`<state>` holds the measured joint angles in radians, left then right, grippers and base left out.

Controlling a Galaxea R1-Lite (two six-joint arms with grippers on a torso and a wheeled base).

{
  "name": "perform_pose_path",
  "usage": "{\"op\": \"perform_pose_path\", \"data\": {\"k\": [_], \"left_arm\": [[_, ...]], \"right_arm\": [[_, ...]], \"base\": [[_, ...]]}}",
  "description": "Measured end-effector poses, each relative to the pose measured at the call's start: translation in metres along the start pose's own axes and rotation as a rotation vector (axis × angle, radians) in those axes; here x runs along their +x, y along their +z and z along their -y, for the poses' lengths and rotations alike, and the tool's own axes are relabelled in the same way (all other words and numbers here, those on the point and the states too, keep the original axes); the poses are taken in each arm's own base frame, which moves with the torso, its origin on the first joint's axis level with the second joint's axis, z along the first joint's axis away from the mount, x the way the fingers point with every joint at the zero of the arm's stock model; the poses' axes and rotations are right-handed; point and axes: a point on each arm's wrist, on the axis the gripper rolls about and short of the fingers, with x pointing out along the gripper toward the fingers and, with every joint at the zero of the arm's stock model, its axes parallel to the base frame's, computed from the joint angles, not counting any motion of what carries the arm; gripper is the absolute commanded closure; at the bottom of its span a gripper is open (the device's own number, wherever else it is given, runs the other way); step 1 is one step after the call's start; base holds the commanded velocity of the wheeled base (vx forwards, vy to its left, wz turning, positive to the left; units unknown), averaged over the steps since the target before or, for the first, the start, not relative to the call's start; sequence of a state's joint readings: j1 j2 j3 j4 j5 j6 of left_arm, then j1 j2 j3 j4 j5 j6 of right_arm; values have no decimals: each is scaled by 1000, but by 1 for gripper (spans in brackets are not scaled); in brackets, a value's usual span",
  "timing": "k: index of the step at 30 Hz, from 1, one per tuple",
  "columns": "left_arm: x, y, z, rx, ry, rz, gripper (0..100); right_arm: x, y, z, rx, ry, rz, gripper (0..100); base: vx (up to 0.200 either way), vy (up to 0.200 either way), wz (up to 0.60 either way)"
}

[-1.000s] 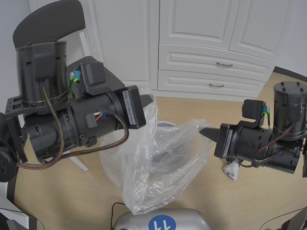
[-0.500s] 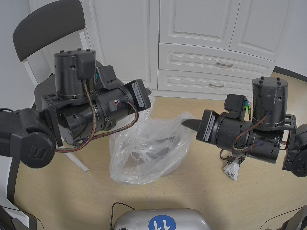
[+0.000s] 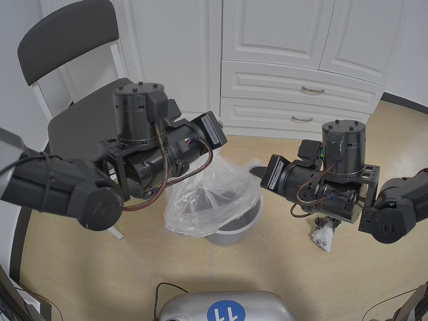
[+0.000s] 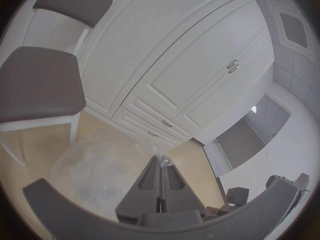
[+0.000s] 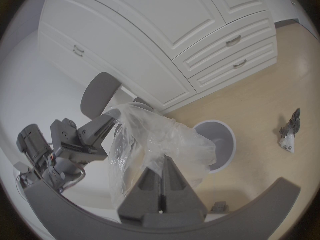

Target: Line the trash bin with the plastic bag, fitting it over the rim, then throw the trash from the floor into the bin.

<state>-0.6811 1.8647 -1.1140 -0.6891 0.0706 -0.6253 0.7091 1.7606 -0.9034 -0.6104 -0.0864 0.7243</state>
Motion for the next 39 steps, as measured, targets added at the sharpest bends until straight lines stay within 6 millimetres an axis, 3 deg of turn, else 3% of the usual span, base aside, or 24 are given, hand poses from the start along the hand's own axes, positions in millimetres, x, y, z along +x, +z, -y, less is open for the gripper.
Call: {"op": "perform_pose_path", "data": {"k": [5,21,29,35,39], "left_arm": [[19,-15,-5,-25,3,-18,100],[61,-76,-9,-69,8,-134,100],[80,-78,-32,-101,34,-90,100],[93,-77,-56,-121,63,-60,100],[104,-83,-73,-140,88,-56,100]], "right_arm": [[17,6,10,51,52,70,100],[62,11,97,121,-59,5,100],[83,5,118,169,-91,10,100],[97,3,120,165,2,108,100],[109,-10,126,162,32,124,100]], "base": [[0,0,0],[0,0,0],[0,0,0],[0,0,0],[0,0,0]]}}
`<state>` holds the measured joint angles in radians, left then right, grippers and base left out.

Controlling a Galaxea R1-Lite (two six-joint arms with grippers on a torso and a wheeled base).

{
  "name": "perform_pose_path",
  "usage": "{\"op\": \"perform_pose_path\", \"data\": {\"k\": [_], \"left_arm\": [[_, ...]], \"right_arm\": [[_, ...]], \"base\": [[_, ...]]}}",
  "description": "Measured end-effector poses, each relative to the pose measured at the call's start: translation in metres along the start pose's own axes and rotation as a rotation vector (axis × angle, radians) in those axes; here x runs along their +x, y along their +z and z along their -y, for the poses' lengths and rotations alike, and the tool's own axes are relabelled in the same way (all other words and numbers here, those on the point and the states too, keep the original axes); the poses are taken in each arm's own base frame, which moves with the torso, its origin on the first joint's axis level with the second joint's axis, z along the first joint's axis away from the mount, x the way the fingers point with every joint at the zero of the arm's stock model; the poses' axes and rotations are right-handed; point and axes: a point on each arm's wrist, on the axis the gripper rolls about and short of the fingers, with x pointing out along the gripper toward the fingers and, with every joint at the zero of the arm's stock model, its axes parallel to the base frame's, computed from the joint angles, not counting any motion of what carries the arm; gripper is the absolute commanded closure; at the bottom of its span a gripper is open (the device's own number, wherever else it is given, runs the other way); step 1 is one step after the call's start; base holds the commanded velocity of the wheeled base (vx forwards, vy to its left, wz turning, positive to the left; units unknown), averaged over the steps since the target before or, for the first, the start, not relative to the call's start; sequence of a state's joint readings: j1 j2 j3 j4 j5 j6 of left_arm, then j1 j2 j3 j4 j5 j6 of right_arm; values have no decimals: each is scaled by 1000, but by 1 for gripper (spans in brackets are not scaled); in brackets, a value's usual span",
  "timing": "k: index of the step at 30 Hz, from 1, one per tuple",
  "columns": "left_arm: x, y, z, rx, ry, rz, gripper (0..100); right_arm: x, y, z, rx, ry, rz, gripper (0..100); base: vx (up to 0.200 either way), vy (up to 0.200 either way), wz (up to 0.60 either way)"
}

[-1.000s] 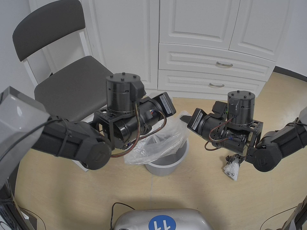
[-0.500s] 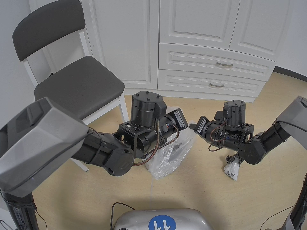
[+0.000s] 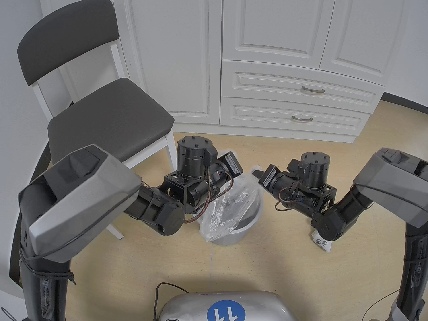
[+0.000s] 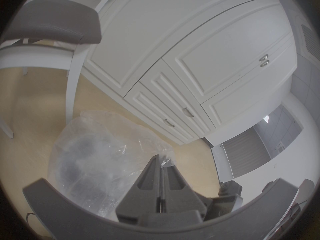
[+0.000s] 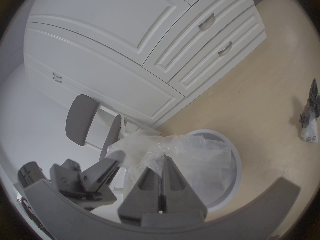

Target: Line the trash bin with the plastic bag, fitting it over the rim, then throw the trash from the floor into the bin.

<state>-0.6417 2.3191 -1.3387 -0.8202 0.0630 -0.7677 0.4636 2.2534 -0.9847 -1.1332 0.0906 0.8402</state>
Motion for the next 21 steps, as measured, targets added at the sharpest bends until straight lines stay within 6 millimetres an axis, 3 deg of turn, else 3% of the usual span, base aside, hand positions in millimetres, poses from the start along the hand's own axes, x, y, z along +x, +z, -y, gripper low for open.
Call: {"op": "perform_pose_path", "data": {"k": [4,8,21], "left_arm": [[12,-8,-13,-6,19,-9,100],[19,-18,-20,-6,34,-23,100],[22,-37,-17,-2,28,-55,100]], "right_arm": [[7,-13,12,1,-14,-19,100],[7,-13,22,2,-34,-22,100],[-21,59,32,8,-24,113,100]], "base": [[0,0,0],[0,0,0],[0,0,0]]}}
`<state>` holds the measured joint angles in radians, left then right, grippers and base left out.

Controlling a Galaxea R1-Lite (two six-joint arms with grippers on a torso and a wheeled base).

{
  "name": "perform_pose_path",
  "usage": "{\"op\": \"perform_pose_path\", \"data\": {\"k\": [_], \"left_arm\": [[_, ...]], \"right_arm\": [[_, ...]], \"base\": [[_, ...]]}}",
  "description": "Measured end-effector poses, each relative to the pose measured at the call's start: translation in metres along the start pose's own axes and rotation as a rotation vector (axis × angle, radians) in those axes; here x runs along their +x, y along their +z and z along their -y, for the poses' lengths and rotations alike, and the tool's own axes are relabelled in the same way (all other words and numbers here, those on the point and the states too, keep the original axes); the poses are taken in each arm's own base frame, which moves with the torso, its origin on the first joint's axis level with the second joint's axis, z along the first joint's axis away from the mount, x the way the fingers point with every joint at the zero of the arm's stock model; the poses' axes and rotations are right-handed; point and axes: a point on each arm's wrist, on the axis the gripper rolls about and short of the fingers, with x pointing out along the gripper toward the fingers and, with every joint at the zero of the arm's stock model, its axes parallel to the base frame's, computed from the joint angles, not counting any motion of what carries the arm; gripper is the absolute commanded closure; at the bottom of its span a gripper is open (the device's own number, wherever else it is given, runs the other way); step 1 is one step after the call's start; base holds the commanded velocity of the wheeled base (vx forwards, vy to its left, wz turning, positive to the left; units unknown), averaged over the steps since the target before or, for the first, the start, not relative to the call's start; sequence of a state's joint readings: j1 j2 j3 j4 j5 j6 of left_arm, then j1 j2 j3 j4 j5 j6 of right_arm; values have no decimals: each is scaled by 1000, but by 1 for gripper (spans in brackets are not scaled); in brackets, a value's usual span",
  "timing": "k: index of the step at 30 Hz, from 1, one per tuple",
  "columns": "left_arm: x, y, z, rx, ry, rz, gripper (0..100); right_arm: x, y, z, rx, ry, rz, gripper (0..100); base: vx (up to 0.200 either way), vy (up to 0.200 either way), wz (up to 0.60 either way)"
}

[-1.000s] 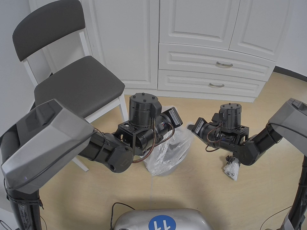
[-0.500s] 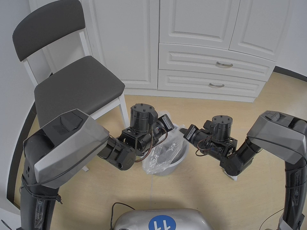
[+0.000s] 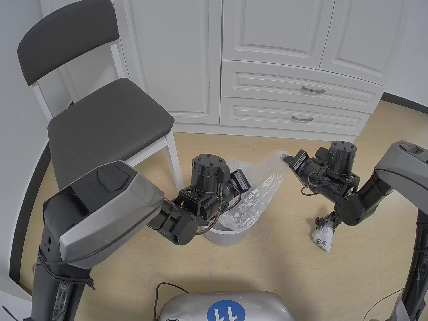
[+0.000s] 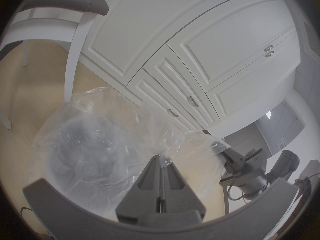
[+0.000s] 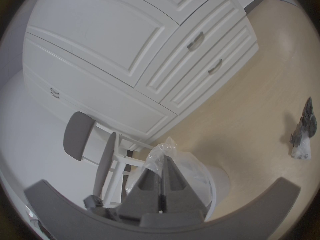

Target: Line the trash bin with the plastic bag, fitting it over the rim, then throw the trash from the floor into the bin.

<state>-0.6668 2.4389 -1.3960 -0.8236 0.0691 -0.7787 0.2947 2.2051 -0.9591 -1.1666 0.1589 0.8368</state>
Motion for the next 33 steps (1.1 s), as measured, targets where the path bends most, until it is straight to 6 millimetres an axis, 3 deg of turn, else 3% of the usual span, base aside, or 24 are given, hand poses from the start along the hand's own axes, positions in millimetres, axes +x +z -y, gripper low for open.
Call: {"op": "perform_pose_path", "data": {"k": [16,21,26,33], "left_arm": [[13,-18,-8,7,-28,-76,100],[19,-22,-11,17,-56,-139,100],[24,-28,-21,15,23,-243,100],[28,-21,-25,9,92,-309,100]], "right_arm": [[-28,19,-2,-28,131,12,100],[-37,11,-5,-36,170,1,100],[-39,1,-11,-38,181,-26,100],[-41,-18,-26,-69,230,-61,100]], "base": [[0,0,0],[0,0,0],[0,0,0],[0,0,0]]}}
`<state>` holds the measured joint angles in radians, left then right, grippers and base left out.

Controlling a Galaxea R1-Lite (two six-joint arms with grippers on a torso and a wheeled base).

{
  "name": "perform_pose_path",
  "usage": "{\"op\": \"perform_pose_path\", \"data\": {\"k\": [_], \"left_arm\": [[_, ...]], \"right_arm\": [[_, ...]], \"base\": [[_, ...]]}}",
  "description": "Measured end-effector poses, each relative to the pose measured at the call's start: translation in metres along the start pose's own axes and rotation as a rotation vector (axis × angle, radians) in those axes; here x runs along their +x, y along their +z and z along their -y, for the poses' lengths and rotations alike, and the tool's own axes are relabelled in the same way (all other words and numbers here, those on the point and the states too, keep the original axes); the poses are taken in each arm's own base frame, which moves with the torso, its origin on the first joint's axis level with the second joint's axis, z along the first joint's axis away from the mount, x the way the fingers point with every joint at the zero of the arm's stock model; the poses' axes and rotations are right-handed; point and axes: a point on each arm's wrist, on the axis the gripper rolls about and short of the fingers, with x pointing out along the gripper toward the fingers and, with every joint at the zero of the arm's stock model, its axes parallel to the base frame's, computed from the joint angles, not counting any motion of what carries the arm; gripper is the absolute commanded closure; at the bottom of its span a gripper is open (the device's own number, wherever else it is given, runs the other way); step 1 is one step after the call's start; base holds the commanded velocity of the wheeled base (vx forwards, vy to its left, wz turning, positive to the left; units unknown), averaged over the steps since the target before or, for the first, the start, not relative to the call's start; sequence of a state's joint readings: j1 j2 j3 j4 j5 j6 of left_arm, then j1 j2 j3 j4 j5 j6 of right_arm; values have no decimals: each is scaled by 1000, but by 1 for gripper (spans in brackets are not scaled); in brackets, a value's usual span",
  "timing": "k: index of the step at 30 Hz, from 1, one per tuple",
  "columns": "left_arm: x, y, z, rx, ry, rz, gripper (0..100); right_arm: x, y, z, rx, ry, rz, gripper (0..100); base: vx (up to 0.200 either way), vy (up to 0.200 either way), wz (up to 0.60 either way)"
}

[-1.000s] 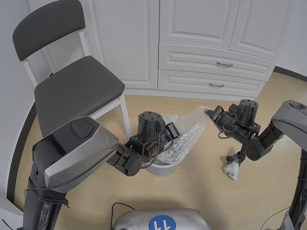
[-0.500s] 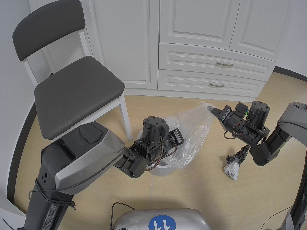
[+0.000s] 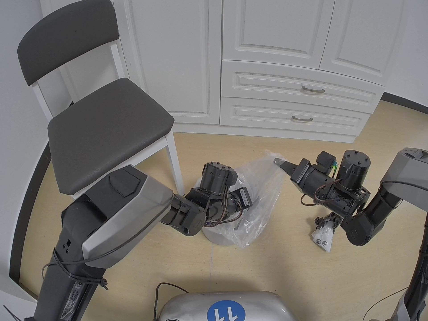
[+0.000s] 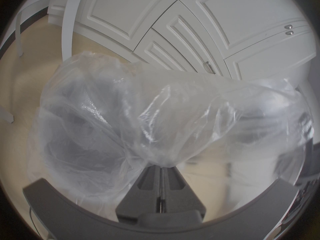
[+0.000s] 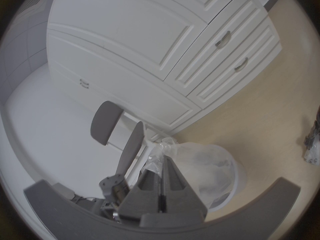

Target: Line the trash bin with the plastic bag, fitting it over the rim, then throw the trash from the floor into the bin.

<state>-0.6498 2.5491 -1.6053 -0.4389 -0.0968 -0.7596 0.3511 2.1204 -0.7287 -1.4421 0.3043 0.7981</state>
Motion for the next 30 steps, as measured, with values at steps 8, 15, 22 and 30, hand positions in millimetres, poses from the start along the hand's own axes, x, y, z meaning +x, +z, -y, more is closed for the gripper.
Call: {"op": "perform_pose_path", "data": {"k": [8,15,22,30], "left_arm": [[-3,-6,-3,-20,57,-165,100],[-10,-3,3,-43,129,-285,100],[-13,18,7,-56,124,-265,100],[-11,43,-21,-108,145,-258,100]], "right_arm": [[0,-13,-13,-7,43,-17,100],[3,-19,-20,-7,44,-2,100],[8,-25,-28,-14,77,34,100],[14,-35,-19,-6,57,15,100]], "base": [[0,0,0],[0,0,0],[0,0,0],[0,0,0]]}}
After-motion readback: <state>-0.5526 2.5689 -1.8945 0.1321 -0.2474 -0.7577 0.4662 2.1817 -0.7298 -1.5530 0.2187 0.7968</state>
